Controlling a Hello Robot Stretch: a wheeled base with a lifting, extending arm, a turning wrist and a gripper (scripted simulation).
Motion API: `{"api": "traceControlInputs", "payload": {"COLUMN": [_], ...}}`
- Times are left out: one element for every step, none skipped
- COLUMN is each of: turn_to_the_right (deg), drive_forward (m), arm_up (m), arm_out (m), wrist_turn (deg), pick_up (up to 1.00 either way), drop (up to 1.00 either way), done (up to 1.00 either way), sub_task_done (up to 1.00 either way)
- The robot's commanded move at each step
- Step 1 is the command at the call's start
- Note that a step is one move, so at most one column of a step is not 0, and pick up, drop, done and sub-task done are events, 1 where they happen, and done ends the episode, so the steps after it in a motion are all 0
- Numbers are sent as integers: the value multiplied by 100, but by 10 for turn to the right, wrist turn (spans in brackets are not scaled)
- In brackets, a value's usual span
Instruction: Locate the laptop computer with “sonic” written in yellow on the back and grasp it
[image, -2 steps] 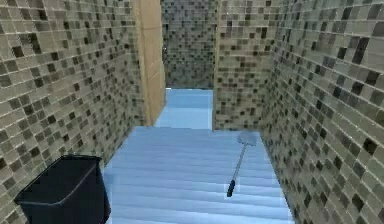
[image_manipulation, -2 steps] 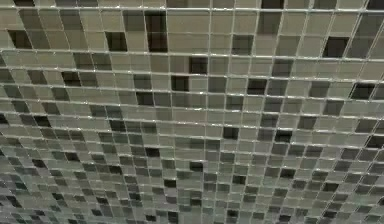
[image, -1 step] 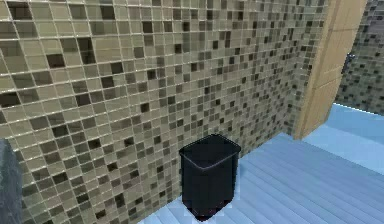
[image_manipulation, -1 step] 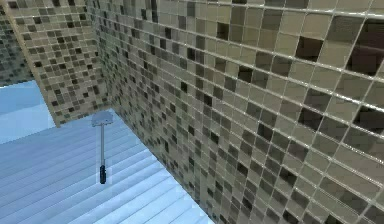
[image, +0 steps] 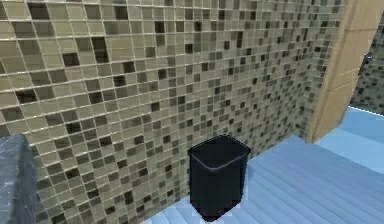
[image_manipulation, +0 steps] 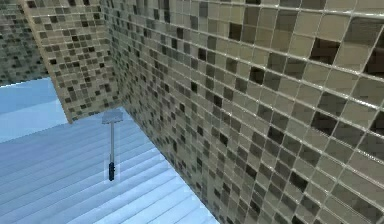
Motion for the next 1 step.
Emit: {"api": "traceControlInputs", "payload": {"turn_to_the_right": [0], "drive_forward": [10], "arm_up": [0], "arm_out": [0], "wrist_turn": [0], "pick_up": [0], "drop": [0], "done": [0], "sub_task_done": [0]}}
